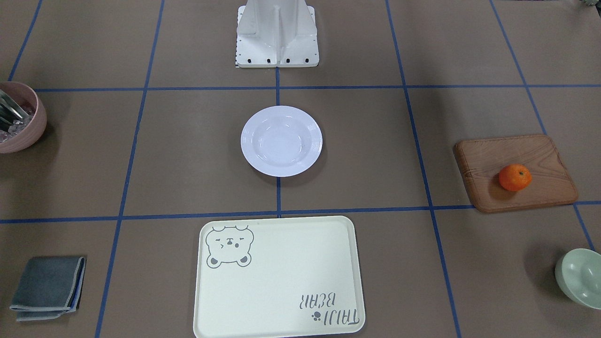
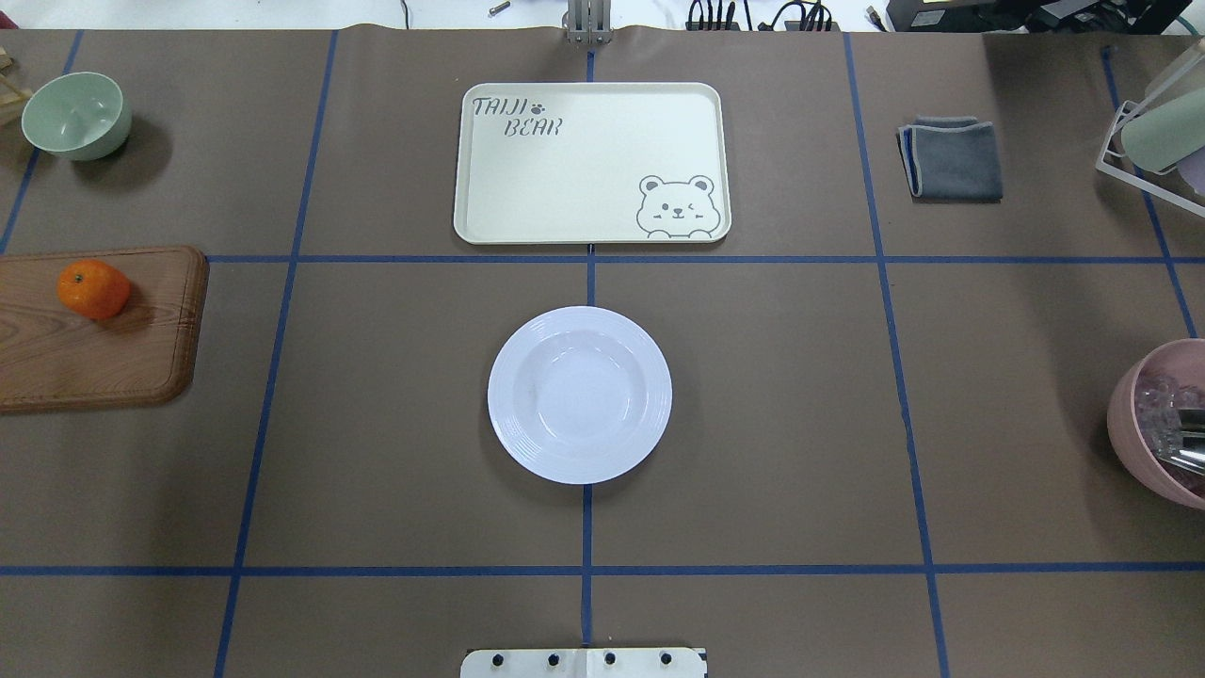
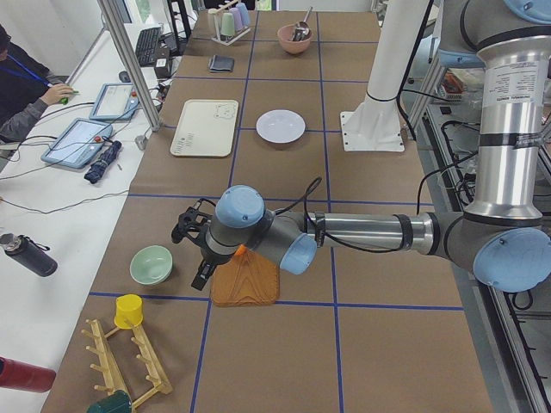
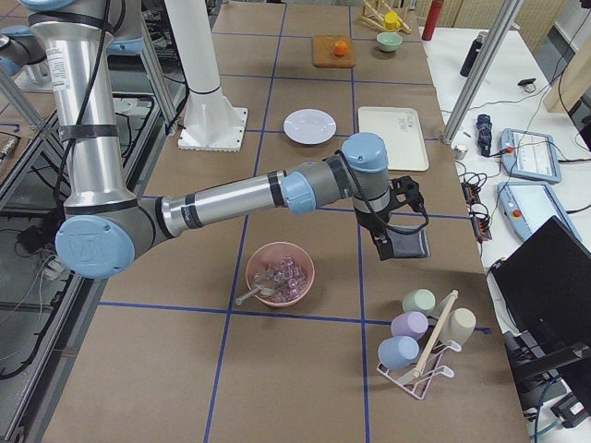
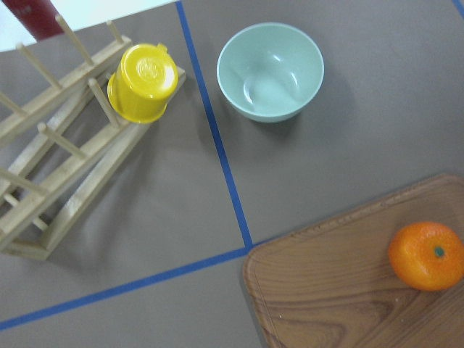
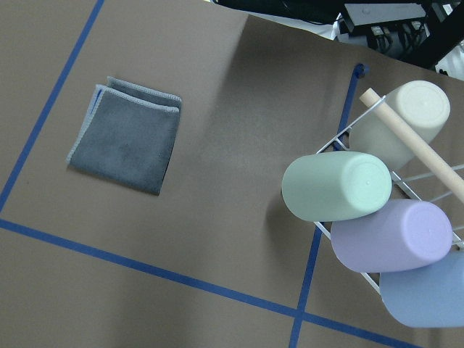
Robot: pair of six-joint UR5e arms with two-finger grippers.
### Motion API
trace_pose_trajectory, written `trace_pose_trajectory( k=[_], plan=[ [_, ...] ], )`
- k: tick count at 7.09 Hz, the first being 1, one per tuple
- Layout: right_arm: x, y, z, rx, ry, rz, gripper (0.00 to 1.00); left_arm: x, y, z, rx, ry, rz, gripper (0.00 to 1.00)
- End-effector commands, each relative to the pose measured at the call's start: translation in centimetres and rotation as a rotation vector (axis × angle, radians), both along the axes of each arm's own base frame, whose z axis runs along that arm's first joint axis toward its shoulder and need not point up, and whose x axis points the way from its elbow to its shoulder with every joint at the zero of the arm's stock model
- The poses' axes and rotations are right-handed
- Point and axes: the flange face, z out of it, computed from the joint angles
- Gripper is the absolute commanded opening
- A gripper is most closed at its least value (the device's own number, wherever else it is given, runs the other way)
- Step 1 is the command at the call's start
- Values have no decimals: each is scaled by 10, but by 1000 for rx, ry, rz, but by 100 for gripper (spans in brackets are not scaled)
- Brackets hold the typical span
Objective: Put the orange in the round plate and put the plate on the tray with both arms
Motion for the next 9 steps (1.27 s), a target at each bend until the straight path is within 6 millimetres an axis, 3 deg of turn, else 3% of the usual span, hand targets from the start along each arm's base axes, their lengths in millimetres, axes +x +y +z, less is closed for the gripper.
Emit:
trace_pose_trajectory(
  k=[1,3,5,6,7,9],
  plan=[
    [-30,0,-12,72,-47,-13,100,3,-6,2,18,4,-7,98],
    [-145,0,-67,-37,-193,15,100,88,-23,-13,-28,48,75,98],
    [-237,29,-114,-143,-248,146,100,151,-19,-21,-138,131,6,98],
    [-267,45,-124,-179,-261,182,100,187,-16,-16,-175,95,-31,98],
    [-276,52,-123,-186,-256,185,100,233,-12,-17,-224,91,-38,98],
    [-276,54,-124,-191,-263,184,100,271,-4,-18,-219,67,-7,98]
  ],
)
